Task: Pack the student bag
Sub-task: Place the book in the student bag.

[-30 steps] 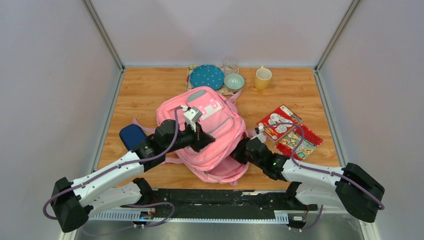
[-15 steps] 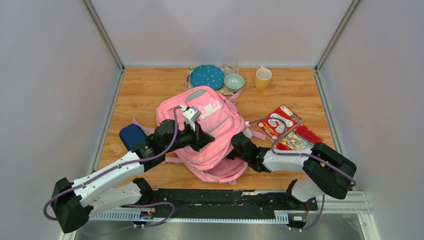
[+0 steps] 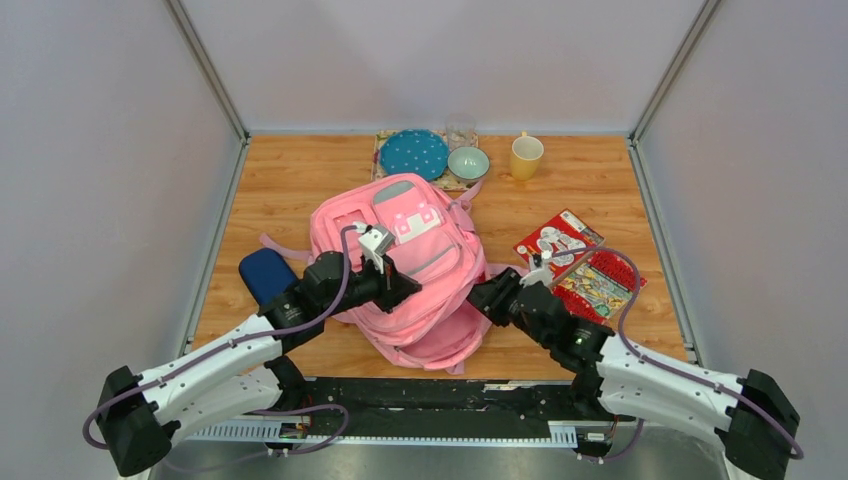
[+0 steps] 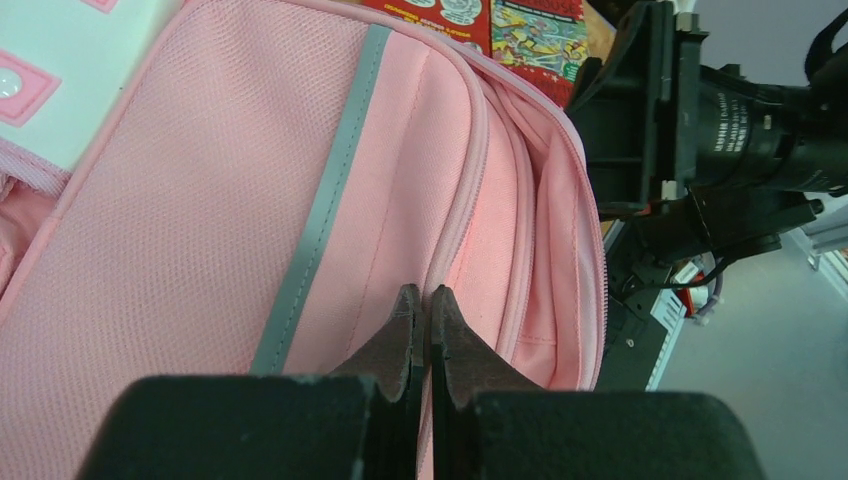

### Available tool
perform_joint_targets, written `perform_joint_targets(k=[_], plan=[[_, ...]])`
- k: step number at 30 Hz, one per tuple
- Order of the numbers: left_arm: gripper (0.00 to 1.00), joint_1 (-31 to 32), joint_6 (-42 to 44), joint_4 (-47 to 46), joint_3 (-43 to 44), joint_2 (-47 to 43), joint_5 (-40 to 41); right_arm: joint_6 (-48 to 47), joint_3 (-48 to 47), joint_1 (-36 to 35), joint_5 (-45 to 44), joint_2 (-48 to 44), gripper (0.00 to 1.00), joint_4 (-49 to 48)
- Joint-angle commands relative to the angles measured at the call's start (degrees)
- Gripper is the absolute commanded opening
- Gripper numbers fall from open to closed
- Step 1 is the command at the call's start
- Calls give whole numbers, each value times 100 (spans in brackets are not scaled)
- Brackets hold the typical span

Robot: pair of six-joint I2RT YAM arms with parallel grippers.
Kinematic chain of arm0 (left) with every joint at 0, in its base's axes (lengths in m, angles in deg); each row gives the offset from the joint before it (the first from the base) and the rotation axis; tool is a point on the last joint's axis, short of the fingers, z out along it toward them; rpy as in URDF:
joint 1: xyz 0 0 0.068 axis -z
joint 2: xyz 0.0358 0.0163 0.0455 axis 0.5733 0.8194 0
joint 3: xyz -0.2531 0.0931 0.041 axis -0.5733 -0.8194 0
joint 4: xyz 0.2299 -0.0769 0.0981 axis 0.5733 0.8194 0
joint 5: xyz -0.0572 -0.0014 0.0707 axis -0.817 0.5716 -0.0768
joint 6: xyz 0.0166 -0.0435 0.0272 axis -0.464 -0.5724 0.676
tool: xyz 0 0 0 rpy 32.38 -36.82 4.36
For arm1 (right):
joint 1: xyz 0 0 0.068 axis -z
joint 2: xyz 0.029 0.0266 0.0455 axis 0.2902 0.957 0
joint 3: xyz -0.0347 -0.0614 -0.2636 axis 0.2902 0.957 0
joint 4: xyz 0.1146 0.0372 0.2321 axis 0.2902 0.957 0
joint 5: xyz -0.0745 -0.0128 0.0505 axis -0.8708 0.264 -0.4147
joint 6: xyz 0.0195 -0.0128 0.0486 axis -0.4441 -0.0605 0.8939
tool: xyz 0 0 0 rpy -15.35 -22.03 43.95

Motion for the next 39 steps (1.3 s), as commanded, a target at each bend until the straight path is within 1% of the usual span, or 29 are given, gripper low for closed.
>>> perform_joint_targets(k=[1, 4, 6, 9, 11, 13, 14, 15, 16, 17, 19, 22, 24, 27, 31, 34, 39], plan=[[0, -55, -24, -669, 42, -73, 218, -389, 177, -37, 31, -592, 43, 938], [0, -46, -42, -730, 191, 50, 209, -556, 169, -80, 514, -620, 42, 895], [0, -46, -42, -757, 288, 112, 174, -626, 247, -238, 787, -558, 42, 580], [0, -46, -111, -836, 438, 209, 103, -636, 257, -423, 841, -278, 41, 525], [0, -55, -121, -915, 525, 235, 95, -618, 239, -528, 719, -58, 40, 752], [0, -55, -121, -915, 648, 244, 112, -531, 405, -538, 665, 425, 38, 797], [0, -72, -112, -898, 692, 235, 121, -295, 537, -538, 587, 592, 37, 693], [0, -72, -103, -872, 754, 227, 147, -119, 695, -547, 612, 985, 36, 492], [0, -116, -112, -828, 859, 209, 156, 31, 1018, -547, 673, 1163, 34, 272], [0, -134, -103, -793, 938, 191, 156, 328, 1152, -538, 752, 1365, 33, -287], [0, -178, -7, -530, 1201, 139, 296, 550, 1319, -538, 788, 1873, 31, -555], [0, -292, 151, -257, 1465, 86, 367, 683, 1364, -538, 779, 2253, 29, -740], [0, -362, 230, -116, 1527, 51, 384, 578, 1233, -538, 771, 2325, 29, -680], [0, -529, 257, -19, 1607, -37, 499, 533, 1074, -538, 578, 2325, 29, -267], [0, -714, 222, -19, 1703, -151, 525, 682, 1241, -538, 489, 2193, 28, -249], [0, -793, 301, 236, 1861, -125, 525, 735, 1320, -529, 402, 2070, 28, -152], [0, -890, 336, 280, 1897, -134, 560, 753, 1320, -538, 296, 1868, 28, 15]])
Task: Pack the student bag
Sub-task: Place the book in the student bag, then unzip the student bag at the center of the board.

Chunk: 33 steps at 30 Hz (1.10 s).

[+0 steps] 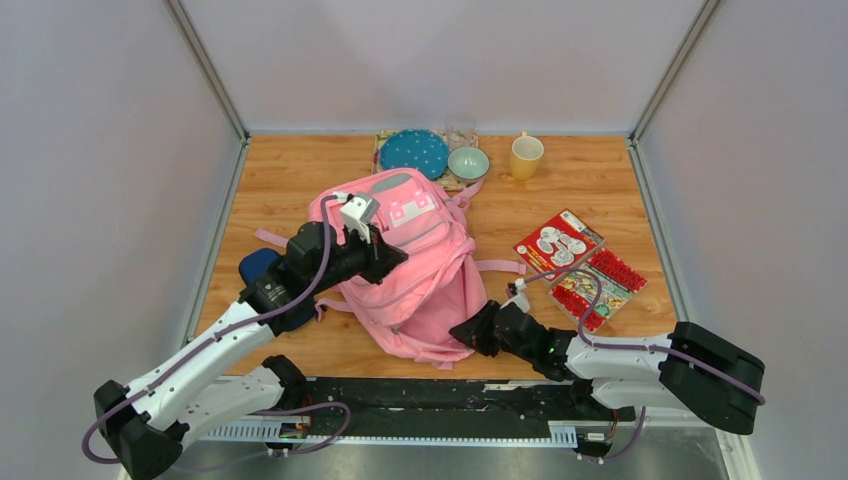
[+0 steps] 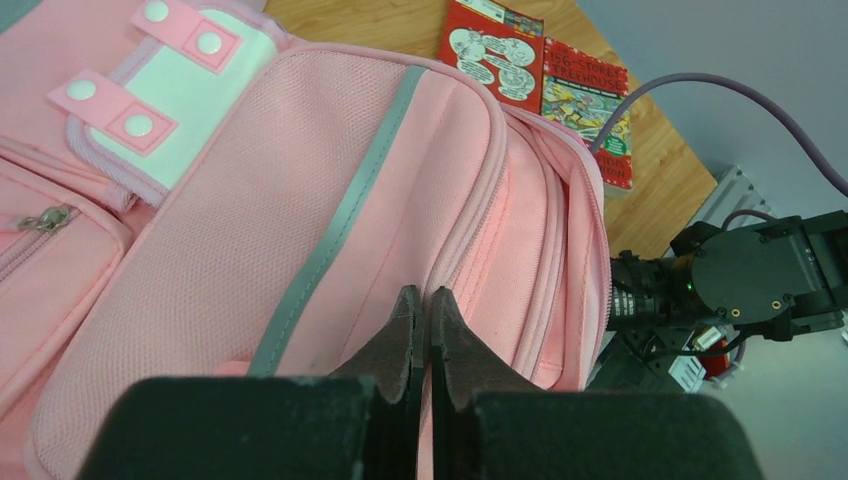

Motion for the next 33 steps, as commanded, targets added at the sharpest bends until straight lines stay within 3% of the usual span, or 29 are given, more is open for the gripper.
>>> perform_joint_targets(k=[1, 8, 12, 24, 29, 33], plan=[[0, -219, 102, -961, 559, -343, 523, -110, 295, -22, -432, 47, 28, 1574], [0, -315, 453, -882, 717, -511, 1032, -67, 338, -22, -537, 82, 28, 1706], [0, -377, 568, -426, 1244, -169, 778, -14, 357, -22, -608, 65, 28, 1714], [0, -1132, 384, -610, 1166, -264, 436, 57, 374, -31, -731, -50, 27, 2048], [0, -1238, 148, -609, 1105, -230, 59, 66, 339, -22, -784, -50, 27, 2066], [0, -1238, -310, -1066, 465, -247, -1229, -416, 243, -22, -652, -470, 30, 1908]])
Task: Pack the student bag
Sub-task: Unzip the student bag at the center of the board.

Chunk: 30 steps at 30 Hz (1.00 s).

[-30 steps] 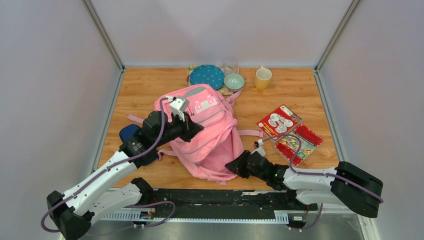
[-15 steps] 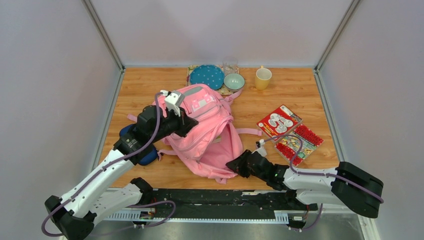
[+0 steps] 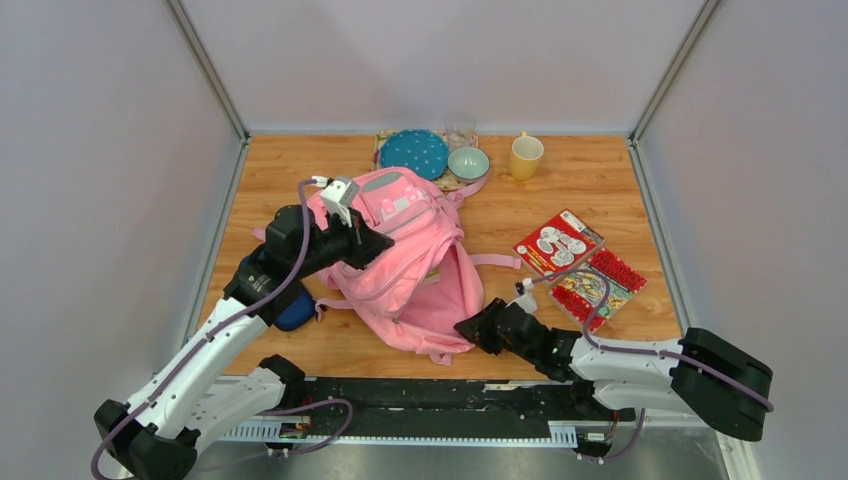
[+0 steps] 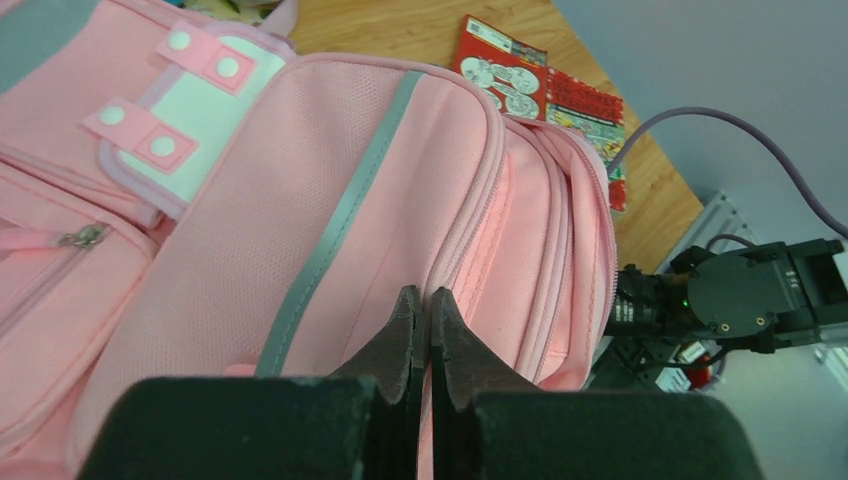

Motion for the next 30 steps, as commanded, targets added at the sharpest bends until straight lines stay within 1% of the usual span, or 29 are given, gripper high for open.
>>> perform_joint_targets(k=[1, 2, 4, 5, 6, 7, 8, 9, 10, 11, 12, 15, 16, 18, 20, 22, 25, 28, 30], plan=[[0, -229, -520, -1711, -212, -267, -704, -791, 214, -13, -153, -568, 31, 1612], [0, -229, -686, -1764, -344, -293, -810, -862, 153, -13, -197, -781, 32, 1805], [0, -229, -828, -1756, -810, -451, -1092, -1143, -67, -13, -285, -1369, 38, 2383], [0, -229, -898, -1765, -951, -521, -1162, -1196, -172, -13, -424, -2007, 41, 2631], [0, -229, -907, -1765, -1196, -653, -1259, -1284, -321, -13, -487, -2309, 50, 2824], [0, -229, -907, -1704, -1302, -723, -1268, -1467, -401, -13, -539, -2617, 54, 3201], [0, -229, -925, -1608, -1408, -802, -1251, -1478, -497, -13, -723, -2951, 56, 3457], [0, -229, -934, -1546, -1609, -951, -1260, -1487, -585, -13, -838, -3502, 58, 3720], [0, -220, -916, -1467, -1681, -1022, -1242, -1478, -769, -13, -961, -3786, 59, 4228], [0, -220, -925, -1370, -1751, -1084, -1225, -1435, -849, -13, -1266, -4015, 59, 4528], [0, -228, -925, -1361, -1874, -1206, -1233, -1417, -954, -5, -1383, -4444, 61, 4758], [0, -220, -1004, -1430, -2033, -1339, -1111, -1741, -1122, -5, -1349, -4816, 63, 4743], [0, -228, -1056, -1483, -2042, -1331, -1102, -1803, -1149, -4, -1218, -4774, 63, 4447], [0, -229, -1109, -1615, -1998, -1226, -1206, -2110, -1166, -13, -534, -4537, 62, 3963], [0, -229, -1197, -1738, -1989, -1085, -1303, -2163, -1219, -13, 124, -4010, 62, 3295], [0, -229, -1206, -1756, -1998, -1049, -1348, -2164, -1315, -31, 451, -3502, 62, 2742], [0, -228, -1171, -1721, -2042, -1076, -1260, -2216, -1465, -57, 690, -3157, 63, 2021], [0, -229, -1119, -1633, -2051, -1067, -1207, -2234, -1667, -119, 831, -2814, 64, 1641], [0, -229, -1118, -1633, -2068, -1058, -1207, -2225, -1851, -171, 919, -2507, 64, 1553]])
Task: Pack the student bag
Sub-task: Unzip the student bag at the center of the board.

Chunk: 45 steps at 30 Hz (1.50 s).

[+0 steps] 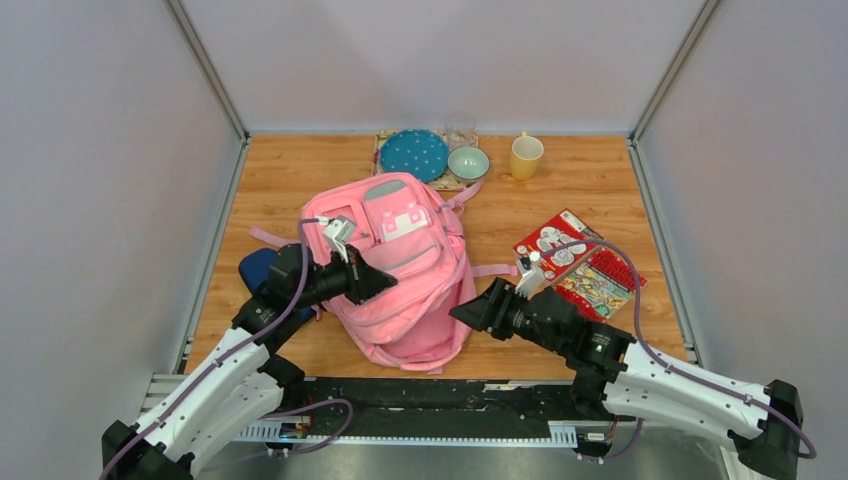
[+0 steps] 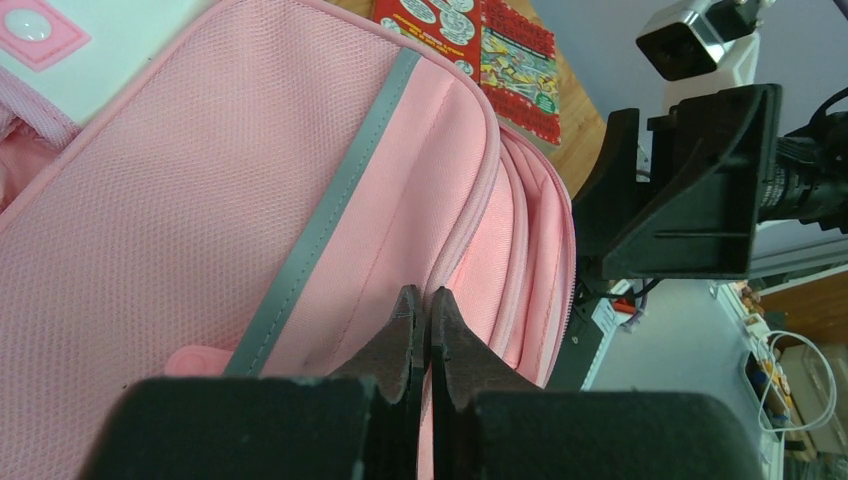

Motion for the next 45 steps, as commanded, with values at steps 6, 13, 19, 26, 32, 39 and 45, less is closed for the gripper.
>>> perform_joint_targets(k=[6, 13, 19, 26, 32, 39, 45], plan=[[0, -67, -157, -523, 34, -37, 35, -85, -871, -562, 239, 1200, 66, -1554], [0, -67, -17, -322, 140, -29, -229, 240, -1188, -651, -498, 1781, 67, -1371], [0, -67, 352, 65, 236, -37, -528, 539, -1558, -660, -930, 1905, 68, -624], [0, -67, 660, 242, 377, 15, -835, 961, -1725, -651, -1370, 1826, 66, 361], [0, -67, 731, 163, 447, 112, -1116, 1031, -1584, -642, -1238, 1878, 59, 327], [0, -67, 783, 171, 535, 174, -1284, 1005, -1663, -642, -1089, 2010, 40, 370], [0, -58, 775, 171, 553, 165, -1118, 1189, -1374, -633, -835, 2028, 0, 326]])
